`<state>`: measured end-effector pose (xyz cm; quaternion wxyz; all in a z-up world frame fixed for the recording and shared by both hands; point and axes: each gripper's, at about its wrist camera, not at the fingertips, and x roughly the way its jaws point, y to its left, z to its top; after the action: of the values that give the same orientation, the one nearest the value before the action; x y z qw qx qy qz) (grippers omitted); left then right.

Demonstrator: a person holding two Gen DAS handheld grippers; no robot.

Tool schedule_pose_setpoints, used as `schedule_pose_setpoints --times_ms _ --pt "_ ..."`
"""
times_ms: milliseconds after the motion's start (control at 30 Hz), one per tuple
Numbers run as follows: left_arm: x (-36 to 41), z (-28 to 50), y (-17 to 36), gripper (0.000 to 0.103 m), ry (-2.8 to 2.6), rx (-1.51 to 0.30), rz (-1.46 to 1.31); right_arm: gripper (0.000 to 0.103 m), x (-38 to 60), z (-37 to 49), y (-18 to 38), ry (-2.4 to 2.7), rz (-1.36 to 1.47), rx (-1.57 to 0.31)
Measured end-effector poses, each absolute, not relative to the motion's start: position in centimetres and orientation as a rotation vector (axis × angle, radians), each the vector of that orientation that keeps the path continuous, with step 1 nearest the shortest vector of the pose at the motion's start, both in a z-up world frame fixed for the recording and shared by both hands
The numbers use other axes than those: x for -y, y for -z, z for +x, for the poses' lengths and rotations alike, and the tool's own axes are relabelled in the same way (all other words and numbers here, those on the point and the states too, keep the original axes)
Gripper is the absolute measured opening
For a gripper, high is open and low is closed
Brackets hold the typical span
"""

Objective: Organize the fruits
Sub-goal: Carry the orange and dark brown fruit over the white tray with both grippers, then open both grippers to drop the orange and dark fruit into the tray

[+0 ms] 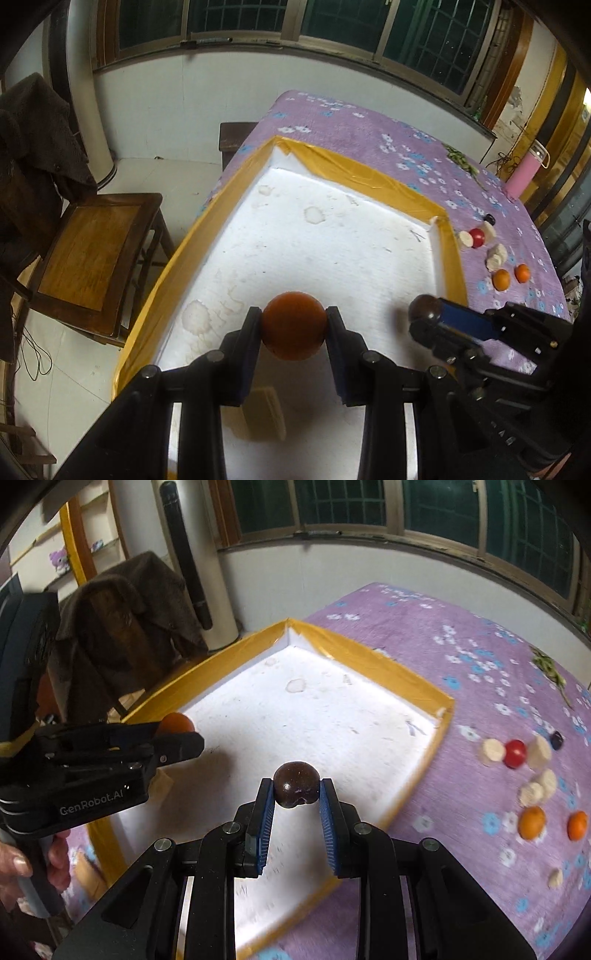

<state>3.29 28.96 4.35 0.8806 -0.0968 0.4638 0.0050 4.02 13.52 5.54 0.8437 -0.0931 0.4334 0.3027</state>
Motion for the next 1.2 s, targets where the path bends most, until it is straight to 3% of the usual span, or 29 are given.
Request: schedule_pose_setpoints --times_ms 567,700,933,1200 --pt "-29.8 4.9 -2.4 0.038 -0.02 -1.039 -0.197 0.024 -15.1 5.0 -2.7 -0.622 -0.258 -0.977" --pt "-29.8 4.6 -2.5 0.055 -0.051 -1.039 -0.186 0.03 -15.1 5.0 -2.7 -0.623 -0.256 -0.988" --pt "-29.7 2.7 -3.8 0.059 -0.088 -0.994 -0.164 0.031 -13.6 3.7 -4.3 -0.592 -0.24 -0.967" --pt "-26.7 1.1 -6.7 0.083 -0.105 -0.894 -0.112 0.036 -7.7 0.7 -8.4 -0.529 -0.154 -0.861"
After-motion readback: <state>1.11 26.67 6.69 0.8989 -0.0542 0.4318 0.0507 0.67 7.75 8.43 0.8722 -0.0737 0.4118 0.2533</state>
